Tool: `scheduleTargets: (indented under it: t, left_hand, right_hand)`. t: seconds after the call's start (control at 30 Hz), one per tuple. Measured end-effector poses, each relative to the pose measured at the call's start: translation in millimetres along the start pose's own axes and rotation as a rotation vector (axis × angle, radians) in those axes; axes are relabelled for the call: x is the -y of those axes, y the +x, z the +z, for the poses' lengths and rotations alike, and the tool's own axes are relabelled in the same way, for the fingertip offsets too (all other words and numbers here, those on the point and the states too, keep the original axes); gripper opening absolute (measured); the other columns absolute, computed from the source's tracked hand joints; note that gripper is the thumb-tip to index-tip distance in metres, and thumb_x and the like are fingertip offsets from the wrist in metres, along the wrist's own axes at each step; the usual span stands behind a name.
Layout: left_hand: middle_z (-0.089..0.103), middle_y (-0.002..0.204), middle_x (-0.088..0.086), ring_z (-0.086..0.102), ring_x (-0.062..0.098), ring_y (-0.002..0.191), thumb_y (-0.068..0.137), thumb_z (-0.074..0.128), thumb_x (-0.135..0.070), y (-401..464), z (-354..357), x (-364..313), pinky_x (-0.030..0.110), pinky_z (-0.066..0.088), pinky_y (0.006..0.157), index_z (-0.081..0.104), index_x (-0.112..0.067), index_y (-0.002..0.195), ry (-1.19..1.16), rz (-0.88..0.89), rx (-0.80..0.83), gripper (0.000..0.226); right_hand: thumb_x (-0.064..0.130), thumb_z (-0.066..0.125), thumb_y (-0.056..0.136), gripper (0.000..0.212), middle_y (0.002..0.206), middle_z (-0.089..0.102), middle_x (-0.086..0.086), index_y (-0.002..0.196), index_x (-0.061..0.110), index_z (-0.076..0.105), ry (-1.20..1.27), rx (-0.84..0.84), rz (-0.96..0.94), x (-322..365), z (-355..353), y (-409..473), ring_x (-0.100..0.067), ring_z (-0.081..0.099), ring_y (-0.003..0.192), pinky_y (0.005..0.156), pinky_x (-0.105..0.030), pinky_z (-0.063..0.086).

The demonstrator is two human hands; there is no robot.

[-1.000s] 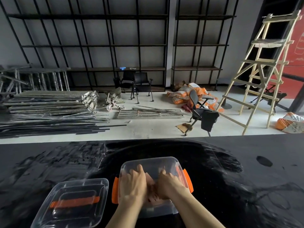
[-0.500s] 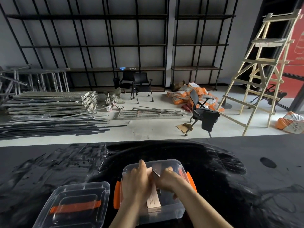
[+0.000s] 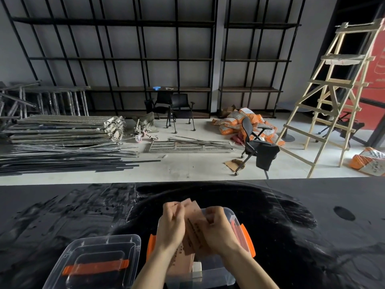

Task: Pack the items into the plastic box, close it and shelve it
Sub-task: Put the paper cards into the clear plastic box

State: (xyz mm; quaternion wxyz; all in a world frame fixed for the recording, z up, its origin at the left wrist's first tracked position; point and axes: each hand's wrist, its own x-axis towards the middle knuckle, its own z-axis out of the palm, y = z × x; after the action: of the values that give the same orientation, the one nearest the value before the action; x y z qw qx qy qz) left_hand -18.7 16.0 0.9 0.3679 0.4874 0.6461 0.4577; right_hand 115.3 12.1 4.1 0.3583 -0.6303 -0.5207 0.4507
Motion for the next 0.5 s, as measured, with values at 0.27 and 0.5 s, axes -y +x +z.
scheduleTargets:
  t: [0.27, 0.5]
  left_hand:
    - [0.071, 0.099, -0.003, 0.066, -0.006, 0.081, 0.09, 0.067, -0.013, -7.8, 3.4, -9.9, 0.005, 0.047, 0.061, 0.042, -0.021, 0.114, -0.103, 0.049, 0.11, 0.036]
    - [0.066, 0.085, 0.007, 0.062, -0.001, 0.066, 0.097, 0.047, -0.004, -17.1, 18.4, -19.1, 0.025, 0.053, 0.06, 0.038, -0.008, 0.098, -0.218, 0.011, 0.195, 0.01]
  right_hand:
    - [0.02, 0.056, 0.098, 0.015, 0.098, 0.068, -0.005, 0.113, 0.016, 0.055, 0.166, -0.062, 0.017, 6.2, -0.5, 1.9, -0.019, 0.072, 0.084, 0.064, -0.038, 0.064]
    - [0.016, 0.046, 0.099, 0.008, 0.081, 0.066, 0.001, 0.099, 0.013, 0.053, -0.006, 0.016, -0.059, 3.1, 0.4, 11.4, -0.013, 0.065, 0.077, 0.073, -0.035, 0.06]
